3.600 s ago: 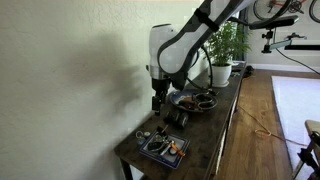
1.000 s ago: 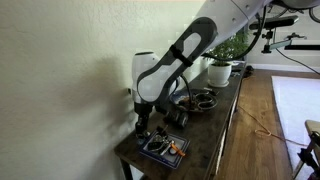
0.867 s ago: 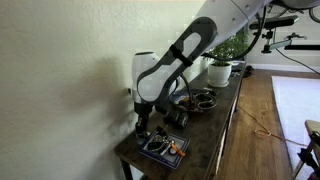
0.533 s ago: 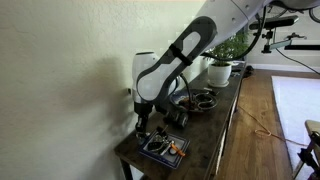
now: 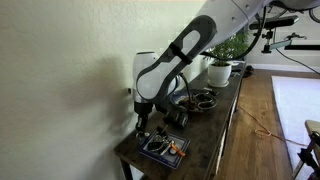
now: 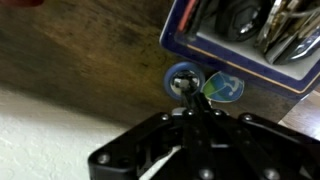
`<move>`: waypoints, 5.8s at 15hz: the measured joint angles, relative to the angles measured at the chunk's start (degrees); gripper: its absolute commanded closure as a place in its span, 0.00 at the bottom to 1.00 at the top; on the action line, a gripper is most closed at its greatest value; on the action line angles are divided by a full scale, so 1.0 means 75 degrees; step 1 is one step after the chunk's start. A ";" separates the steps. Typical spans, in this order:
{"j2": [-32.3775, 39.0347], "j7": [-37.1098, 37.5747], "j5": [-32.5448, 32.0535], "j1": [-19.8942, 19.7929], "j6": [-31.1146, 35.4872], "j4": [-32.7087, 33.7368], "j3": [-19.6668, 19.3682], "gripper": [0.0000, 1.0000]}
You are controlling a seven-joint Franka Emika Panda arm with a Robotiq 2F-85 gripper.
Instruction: Put the black gadget on the circle shaped tray and the keys on the square tray
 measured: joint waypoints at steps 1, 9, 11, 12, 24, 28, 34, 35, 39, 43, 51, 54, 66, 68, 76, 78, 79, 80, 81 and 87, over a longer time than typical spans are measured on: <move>0.0000 -0.0012 0.0000 -0.0001 0.0001 0.0000 0.0000 0.94; -0.0055 -0.0177 -0.0001 -0.0034 0.0123 -0.0072 0.0001 0.95; -0.0101 -0.0203 -0.0001 -0.0054 0.0233 -0.0126 0.0001 0.95; -0.0131 -0.0213 -0.0002 -0.0064 0.0316 -0.0164 0.0001 0.95; -0.1107 -0.0532 0.0012 -0.0304 0.0770 -0.1085 0.0196 0.31; -0.1004 -0.0611 0.0013 -0.0379 0.0634 -0.1126 0.0207 0.05; -0.0802 -0.0628 0.0012 -0.0384 0.0489 -0.0982 0.0207 0.00; -0.0771 -0.0628 0.0012 -0.0379 0.0482 -0.0942 0.0207 0.00; -0.0543 -0.0628 0.0012 -0.0341 0.0451 -0.0662 0.0207 0.00; -0.0231 -0.0628 0.0012 -0.0292 0.0344 -0.0299 0.0208 0.00; -0.0078 -0.0628 0.0012 -0.0270 0.0276 -0.0126 0.0212 0.00; -0.0080 -0.0624 0.0012 -0.0270 0.0270 -0.0127 0.0212 0.00; -0.0289 0.0864 -0.0041 0.0335 0.0217 -0.0231 -0.0399 0.00; -0.0426 0.1273 -0.0046 0.0514 0.0167 -0.0337 -0.0622 0.00; -0.1100 0.2343 -0.0061 0.0803 -0.0357 -0.0982 -0.0965 0.00; -0.1157 0.2502 -0.0061 0.0826 -0.0372 -0.1063 -0.0991 0.00; -0.1158 0.2575 -0.0061 0.0833 -0.0372 -0.1080 -0.0995 0.00; -0.1158 0.2626 -0.0061 0.0838 -0.0372 -0.1098 -0.0996 0.00; -0.1157 0.2655 -0.0060 0.0842 -0.0372 -0.1111 -0.0996 0.00; -0.1120 0.2700 -0.0058 0.0861 -0.0367 -0.1117 -0.0995 0.00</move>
